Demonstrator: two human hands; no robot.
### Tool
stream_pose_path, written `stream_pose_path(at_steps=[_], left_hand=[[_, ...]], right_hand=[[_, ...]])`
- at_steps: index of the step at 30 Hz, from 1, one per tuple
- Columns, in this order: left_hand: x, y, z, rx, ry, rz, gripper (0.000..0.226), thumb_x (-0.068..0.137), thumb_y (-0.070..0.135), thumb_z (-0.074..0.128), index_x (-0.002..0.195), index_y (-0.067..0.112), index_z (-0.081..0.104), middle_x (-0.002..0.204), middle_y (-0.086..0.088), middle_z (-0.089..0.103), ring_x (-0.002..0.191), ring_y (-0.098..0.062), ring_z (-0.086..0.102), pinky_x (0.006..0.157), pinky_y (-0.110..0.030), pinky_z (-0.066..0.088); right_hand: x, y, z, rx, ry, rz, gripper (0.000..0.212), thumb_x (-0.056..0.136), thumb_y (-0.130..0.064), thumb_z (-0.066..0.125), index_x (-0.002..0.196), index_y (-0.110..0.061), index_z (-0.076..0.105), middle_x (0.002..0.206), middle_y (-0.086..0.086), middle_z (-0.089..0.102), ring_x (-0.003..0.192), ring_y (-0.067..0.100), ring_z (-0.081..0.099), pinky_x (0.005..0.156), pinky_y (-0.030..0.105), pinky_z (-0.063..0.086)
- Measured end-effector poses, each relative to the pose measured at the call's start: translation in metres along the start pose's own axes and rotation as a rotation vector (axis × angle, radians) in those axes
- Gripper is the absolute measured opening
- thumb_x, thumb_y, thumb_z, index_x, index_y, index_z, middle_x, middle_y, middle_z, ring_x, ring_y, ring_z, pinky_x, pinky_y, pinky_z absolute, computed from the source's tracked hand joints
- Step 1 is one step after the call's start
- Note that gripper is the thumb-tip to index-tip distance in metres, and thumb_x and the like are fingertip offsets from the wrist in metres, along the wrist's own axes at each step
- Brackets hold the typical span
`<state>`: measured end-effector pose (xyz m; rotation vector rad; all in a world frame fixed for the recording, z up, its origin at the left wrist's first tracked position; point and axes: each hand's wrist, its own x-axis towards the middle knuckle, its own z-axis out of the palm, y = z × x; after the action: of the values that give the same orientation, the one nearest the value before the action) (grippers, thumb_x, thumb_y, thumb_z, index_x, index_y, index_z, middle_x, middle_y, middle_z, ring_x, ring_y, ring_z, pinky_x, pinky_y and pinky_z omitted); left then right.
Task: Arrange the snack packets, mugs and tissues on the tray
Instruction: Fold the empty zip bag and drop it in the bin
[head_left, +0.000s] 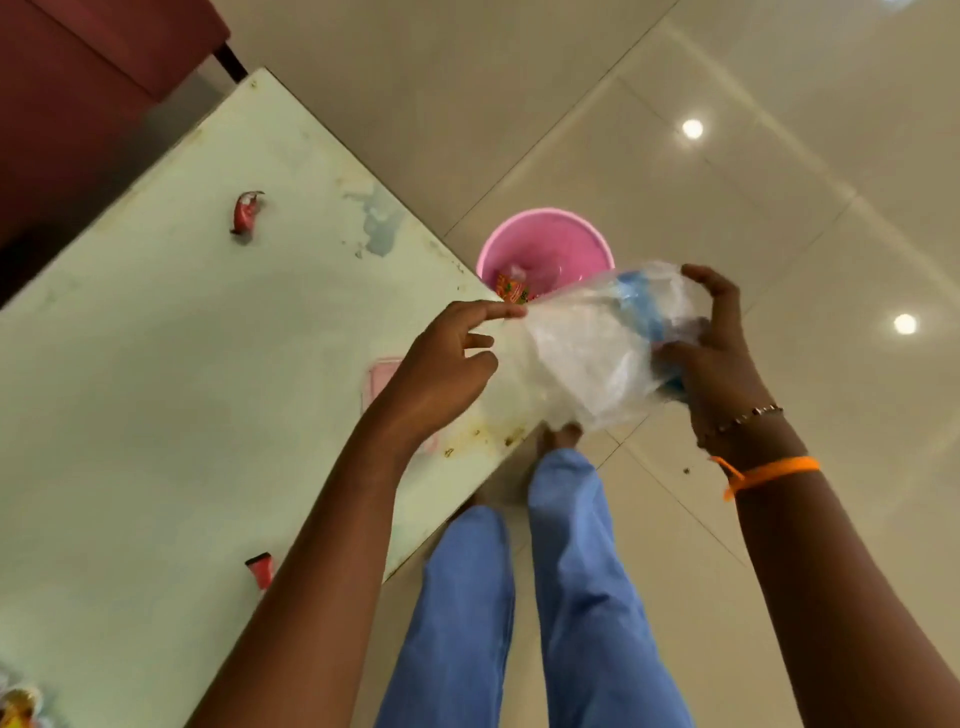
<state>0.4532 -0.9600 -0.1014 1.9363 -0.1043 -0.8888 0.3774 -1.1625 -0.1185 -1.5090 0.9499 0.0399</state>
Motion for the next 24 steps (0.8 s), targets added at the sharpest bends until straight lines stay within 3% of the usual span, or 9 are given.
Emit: stream_pose_path(at_steps=[3,5,8,11,12,14,16,20,24], left_hand=[[0.029,0.001,0.005,-0.101,0.099,-0.125,0.043,0.083,-0.001,0.042,0.099,0.033,0.065,0.105,0.01,0.06,0.087,-0.029,0.061,0.061,-0.023,0.042],[0.047,0.0,0.012,-0.194,0.171,-0.168,0.039,0.084,0.001,0.044,0.09,0.034,0.065,0.103,0.012,0.063,0.086,-0.026,0.06,0.067,-0.03,0.044],[0.072,-0.006,0.023,-0.262,0.24,-0.167,0.039,0.083,0.001,0.045,0.083,0.033,0.065,0.094,0.015,0.065,0.094,-0.016,0.063,0.075,-0.019,0.048],[0.095,-0.015,0.032,-0.284,0.311,-0.153,0.037,0.082,0.002,0.046,0.084,0.031,0.069,0.089,0.018,0.066,0.09,-0.011,0.063,0.073,-0.016,0.049],[0.102,-0.018,0.035,-0.298,0.331,-0.161,0.036,0.081,0.002,0.047,0.085,0.03,0.069,0.089,0.016,0.067,0.09,-0.009,0.063,0.074,-0.017,0.049],[0.112,-0.022,0.038,-0.322,0.348,-0.177,0.034,0.082,0.004,0.048,0.087,0.029,0.07,0.09,0.015,0.068,0.086,-0.003,0.063,0.071,-0.014,0.048],[0.117,-0.022,0.039,-0.33,0.356,-0.191,0.032,0.083,0.006,0.049,0.087,0.03,0.069,0.09,0.017,0.069,0.08,0.002,0.063,0.07,-0.013,0.048],[0.121,-0.014,0.032,-0.386,0.401,-0.213,0.033,0.085,0.004,0.046,0.087,0.028,0.068,0.09,0.011,0.069,0.077,0.0,0.065,0.064,-0.009,0.047],[0.111,-0.003,0.021,-0.484,0.441,-0.235,0.03,0.088,0.003,0.045,0.09,0.023,0.067,0.09,0.006,0.066,0.071,0.0,0.064,0.06,-0.008,0.046]], right_hand=[[0.045,0.003,0.01,-0.348,0.301,-0.221,0.058,0.066,0.015,0.034,0.116,-0.012,0.047,0.097,0.011,0.045,0.079,0.022,0.048,0.065,0.023,0.042],[0.081,0.009,0.022,-0.487,0.352,-0.304,0.05,0.066,0.015,0.037,0.11,-0.003,0.051,0.099,0.009,0.037,0.084,0.018,0.04,0.06,0.011,0.031],[0.133,0.033,0.047,-0.646,0.242,-0.312,0.045,0.066,0.012,0.041,0.106,-0.004,0.052,0.102,0.011,0.038,0.079,0.027,0.049,0.06,0.024,0.032],[0.177,0.06,0.069,-0.818,0.123,-0.307,0.046,0.07,0.009,0.047,0.113,-0.008,0.05,0.121,0.019,0.041,0.091,0.035,0.054,0.062,0.032,0.038],[0.189,0.069,0.077,-0.885,0.017,-0.29,0.051,0.072,0.006,0.053,0.12,-0.009,0.047,0.128,0.019,0.038,0.103,0.036,0.052,0.073,0.036,0.044],[0.21,0.083,0.087,-1.044,-0.266,-0.212,0.059,0.077,-0.003,0.061,0.133,-0.011,0.041,0.142,0.021,0.03,0.124,0.036,0.04,0.102,0.041,0.038],[0.219,0.088,0.091,-1.145,-0.498,-0.129,0.043,0.085,-0.009,0.054,0.128,-0.012,0.051,0.144,0.018,0.036,0.13,0.033,0.038,0.109,0.035,0.03],[0.212,0.063,0.093,-0.945,-0.407,-0.073,0.03,0.088,-0.01,0.049,0.115,-0.013,0.063,0.131,0.011,0.056,0.119,0.028,0.051,0.098,0.027,0.036],[0.177,0.016,0.095,-0.613,-0.301,-0.089,0.025,0.087,-0.004,0.049,0.103,-0.012,0.066,0.112,0.008,0.065,0.089,0.016,0.056,0.071,0.012,0.04]])
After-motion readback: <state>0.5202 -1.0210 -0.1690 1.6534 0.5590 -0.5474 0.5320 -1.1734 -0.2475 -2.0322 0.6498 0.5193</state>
